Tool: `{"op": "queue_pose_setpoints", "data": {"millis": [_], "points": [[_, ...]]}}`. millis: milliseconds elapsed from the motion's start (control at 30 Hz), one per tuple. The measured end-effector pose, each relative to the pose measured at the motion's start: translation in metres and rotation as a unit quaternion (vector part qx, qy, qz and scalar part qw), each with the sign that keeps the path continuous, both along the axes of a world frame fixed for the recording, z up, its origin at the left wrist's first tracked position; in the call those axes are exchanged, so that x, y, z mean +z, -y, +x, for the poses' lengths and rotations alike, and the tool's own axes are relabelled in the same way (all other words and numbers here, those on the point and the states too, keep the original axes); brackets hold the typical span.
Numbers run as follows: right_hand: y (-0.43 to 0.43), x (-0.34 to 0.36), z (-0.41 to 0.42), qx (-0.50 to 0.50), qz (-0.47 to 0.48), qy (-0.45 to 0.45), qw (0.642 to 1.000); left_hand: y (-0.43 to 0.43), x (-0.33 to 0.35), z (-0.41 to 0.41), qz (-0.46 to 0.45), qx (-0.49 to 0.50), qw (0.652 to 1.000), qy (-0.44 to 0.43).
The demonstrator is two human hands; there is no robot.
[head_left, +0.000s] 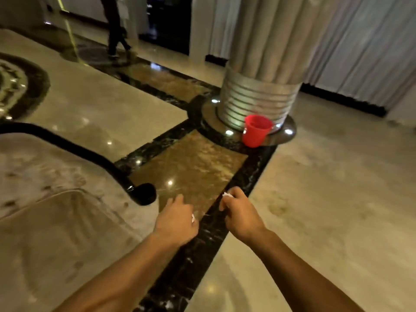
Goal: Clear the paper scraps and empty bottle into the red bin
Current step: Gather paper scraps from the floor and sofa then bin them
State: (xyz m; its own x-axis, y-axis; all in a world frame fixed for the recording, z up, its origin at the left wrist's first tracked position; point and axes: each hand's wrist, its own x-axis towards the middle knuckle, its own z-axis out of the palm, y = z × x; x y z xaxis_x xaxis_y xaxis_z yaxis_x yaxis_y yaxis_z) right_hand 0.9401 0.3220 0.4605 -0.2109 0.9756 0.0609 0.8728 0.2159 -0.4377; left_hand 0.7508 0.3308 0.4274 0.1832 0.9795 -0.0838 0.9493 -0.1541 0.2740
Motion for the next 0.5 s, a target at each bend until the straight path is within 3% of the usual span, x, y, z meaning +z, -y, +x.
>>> {"op": "queue_pose_setpoints", "data": {"millis": [100,200,500], "points": [[-0.062,-0.023,0.059,-0.071,-0.041,0.023,0.996,-0.083,-0.024,0.059,-0.021,-0.037,0.999,0.022],[-0.134,-0.048,0.091,-0.105,-0.063,0.028,0.992,-0.163,-0.045,0.096,0.018,-0.084,0.996,0.021],[-0.388,-0.049,0.119,-0.150,-0.085,0.011,0.985,-0.438,-0.043,0.148,-0.029,-0.177,0.984,-0.021]]}}
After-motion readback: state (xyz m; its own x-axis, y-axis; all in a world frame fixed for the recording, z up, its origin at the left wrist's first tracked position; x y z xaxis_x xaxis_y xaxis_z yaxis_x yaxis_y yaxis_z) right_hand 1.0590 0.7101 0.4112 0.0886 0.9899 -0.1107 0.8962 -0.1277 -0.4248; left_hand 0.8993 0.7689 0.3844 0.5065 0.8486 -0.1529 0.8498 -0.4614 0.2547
